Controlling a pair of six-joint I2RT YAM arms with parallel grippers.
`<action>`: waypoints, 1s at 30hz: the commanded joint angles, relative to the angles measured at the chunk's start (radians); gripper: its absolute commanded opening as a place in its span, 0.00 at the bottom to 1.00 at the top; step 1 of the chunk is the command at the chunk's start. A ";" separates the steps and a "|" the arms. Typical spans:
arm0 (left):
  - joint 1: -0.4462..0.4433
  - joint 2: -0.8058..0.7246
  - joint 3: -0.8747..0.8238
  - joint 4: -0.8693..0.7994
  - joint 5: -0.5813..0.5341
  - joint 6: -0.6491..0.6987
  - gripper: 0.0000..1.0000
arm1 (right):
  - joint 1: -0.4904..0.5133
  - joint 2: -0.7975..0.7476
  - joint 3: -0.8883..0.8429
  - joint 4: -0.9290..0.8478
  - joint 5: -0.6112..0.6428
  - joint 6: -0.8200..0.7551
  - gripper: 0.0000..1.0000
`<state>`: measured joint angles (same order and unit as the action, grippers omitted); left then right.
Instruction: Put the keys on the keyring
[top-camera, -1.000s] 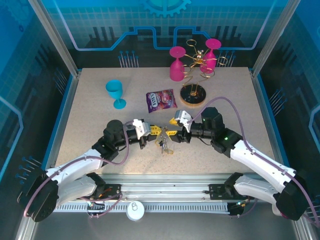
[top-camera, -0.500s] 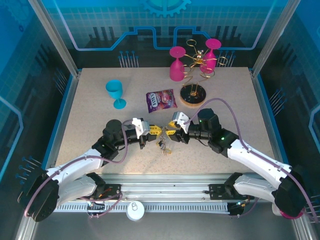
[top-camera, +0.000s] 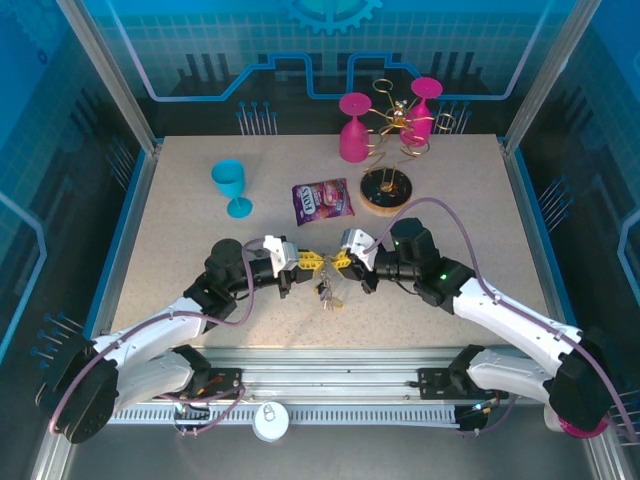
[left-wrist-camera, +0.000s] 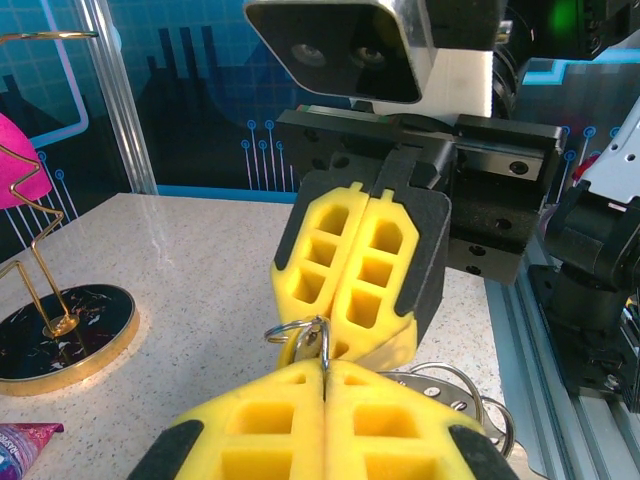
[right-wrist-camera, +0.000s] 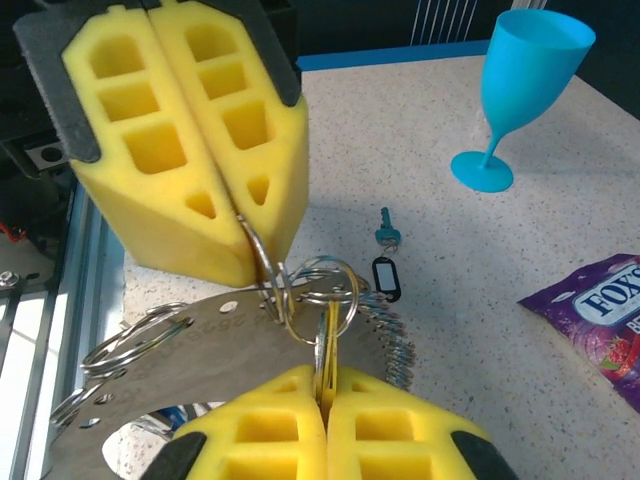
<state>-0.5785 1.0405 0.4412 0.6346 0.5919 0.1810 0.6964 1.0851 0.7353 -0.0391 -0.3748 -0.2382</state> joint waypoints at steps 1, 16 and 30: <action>0.008 -0.023 -0.002 0.084 -0.021 -0.008 0.00 | 0.026 -0.026 0.040 -0.097 0.010 -0.040 0.00; 0.007 -0.035 -0.002 0.084 -0.044 -0.008 0.00 | 0.073 -0.030 0.046 -0.112 0.091 -0.041 0.00; 0.008 -0.025 0.002 0.130 -0.033 -0.070 0.00 | 0.067 -0.039 0.043 -0.084 0.057 -0.018 0.42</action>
<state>-0.5777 1.0256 0.4355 0.6811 0.5541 0.1314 0.7578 1.0679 0.7616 -0.1349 -0.2775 -0.2760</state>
